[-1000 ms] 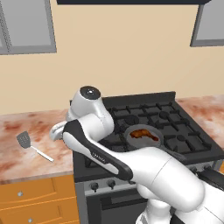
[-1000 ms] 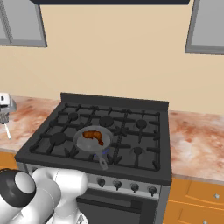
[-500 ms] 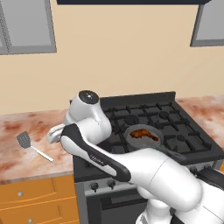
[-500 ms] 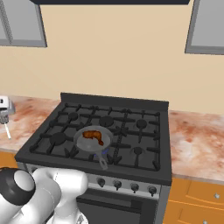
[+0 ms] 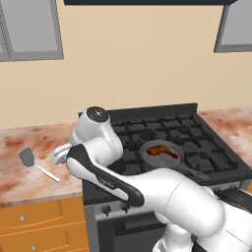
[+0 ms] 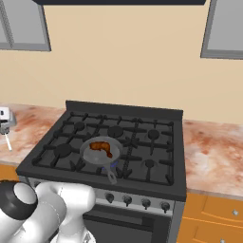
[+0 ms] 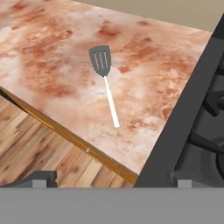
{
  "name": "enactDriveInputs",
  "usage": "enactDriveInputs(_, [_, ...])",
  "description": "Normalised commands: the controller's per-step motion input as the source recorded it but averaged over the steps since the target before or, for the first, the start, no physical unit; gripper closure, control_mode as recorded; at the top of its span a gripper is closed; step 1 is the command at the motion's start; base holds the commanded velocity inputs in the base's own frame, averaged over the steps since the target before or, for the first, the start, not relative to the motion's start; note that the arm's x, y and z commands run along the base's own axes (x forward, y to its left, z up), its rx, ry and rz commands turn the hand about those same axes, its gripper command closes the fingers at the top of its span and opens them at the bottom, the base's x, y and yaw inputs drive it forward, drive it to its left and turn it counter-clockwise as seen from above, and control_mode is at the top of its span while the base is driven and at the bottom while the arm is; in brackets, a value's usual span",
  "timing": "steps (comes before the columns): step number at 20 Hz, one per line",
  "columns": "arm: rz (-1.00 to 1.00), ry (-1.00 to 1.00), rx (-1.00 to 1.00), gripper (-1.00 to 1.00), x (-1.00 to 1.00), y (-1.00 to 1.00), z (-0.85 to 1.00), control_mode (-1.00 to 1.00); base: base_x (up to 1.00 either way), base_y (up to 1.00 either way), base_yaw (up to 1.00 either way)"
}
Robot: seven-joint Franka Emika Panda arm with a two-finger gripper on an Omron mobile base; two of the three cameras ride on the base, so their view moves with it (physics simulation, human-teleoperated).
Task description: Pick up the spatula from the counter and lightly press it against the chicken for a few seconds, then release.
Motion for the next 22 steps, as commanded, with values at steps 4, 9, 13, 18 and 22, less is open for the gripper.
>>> enactDriveInputs(4, [0.00, 0.00, 0.00, -1.00, 0.16, 0.02, -0.04, -1.00, 0.00, 0.00, 0.00])
enactDriveInputs(9, [0.00, 0.00, 0.00, -1.00, 0.18, 0.08, -0.10, -1.00, 0.00, 0.00, 0.00])
enactDriveInputs(13, [0.00, 0.00, 0.00, -1.00, 0.18, 0.18, -0.15, -1.00, 0.00, 0.00, 0.00])
enactDriveInputs(18, [0.00, 0.00, 0.00, -1.00, 0.10, 0.16, -0.13, -1.00, 0.00, 0.00, 0.00])
enactDriveInputs(22, [0.00, 0.01, 0.00, -1.00, 0.06, 0.16, -0.15, -1.00, 0.00, 0.00, 0.00])
